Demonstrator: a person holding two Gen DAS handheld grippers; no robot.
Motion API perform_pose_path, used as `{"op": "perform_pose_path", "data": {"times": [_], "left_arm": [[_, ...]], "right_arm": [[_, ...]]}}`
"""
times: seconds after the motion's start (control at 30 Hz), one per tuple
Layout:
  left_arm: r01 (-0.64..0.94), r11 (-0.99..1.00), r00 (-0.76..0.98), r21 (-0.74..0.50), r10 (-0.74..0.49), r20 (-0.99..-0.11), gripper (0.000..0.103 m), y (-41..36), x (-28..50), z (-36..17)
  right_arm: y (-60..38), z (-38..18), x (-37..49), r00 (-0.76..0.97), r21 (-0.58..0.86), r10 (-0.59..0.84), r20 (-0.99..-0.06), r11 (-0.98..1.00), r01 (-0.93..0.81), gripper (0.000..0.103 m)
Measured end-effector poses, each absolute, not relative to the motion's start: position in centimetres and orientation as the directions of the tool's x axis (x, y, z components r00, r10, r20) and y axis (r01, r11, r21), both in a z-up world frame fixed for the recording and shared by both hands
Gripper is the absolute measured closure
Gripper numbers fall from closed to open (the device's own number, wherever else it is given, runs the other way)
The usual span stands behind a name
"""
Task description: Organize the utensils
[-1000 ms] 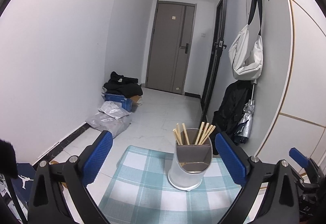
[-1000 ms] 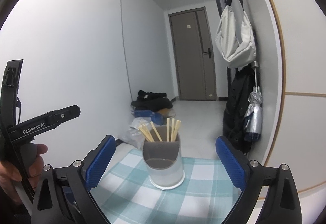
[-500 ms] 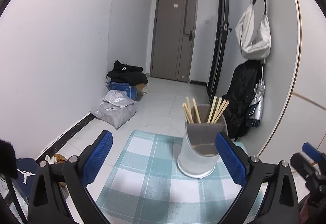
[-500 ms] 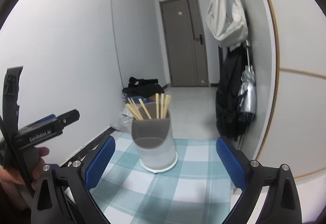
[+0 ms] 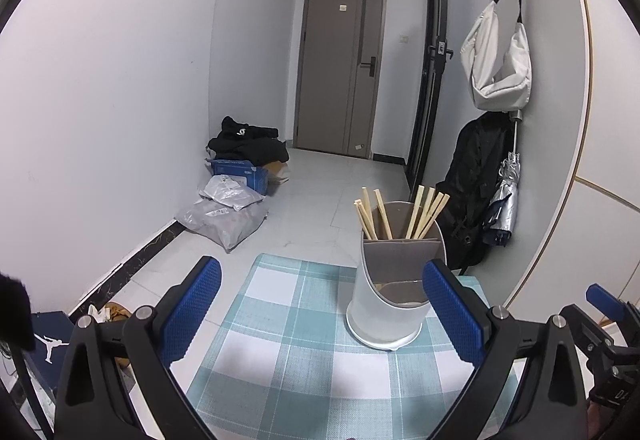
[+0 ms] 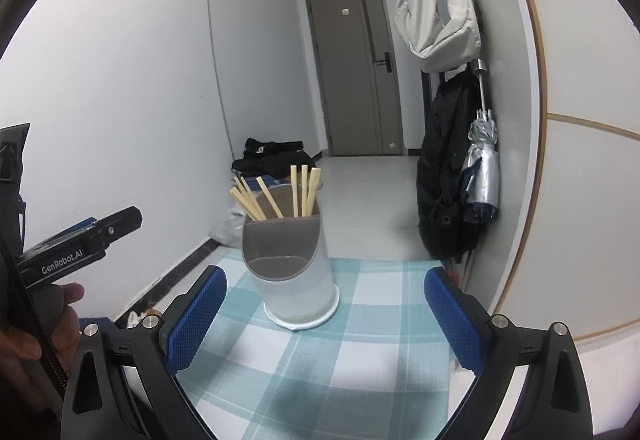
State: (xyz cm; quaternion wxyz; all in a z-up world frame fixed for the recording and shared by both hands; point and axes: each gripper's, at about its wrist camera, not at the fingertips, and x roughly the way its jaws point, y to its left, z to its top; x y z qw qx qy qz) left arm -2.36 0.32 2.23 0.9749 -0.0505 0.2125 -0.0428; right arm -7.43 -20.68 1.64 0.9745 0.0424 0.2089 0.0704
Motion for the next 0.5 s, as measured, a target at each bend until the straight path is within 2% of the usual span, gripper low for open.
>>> {"op": "perform_pose_path", "data": {"times": [0.5], "left_arm": [[0.072, 0.989, 0.9, -0.128, -0.119, -0.419, 0.004, 0.54, -2.45, 2.18]], "right_arm": [[-20.7, 2.0, -8.03, 0.911, 0.107, 0.148, -0.384, 0.988, -0.115, 0.003]]}}
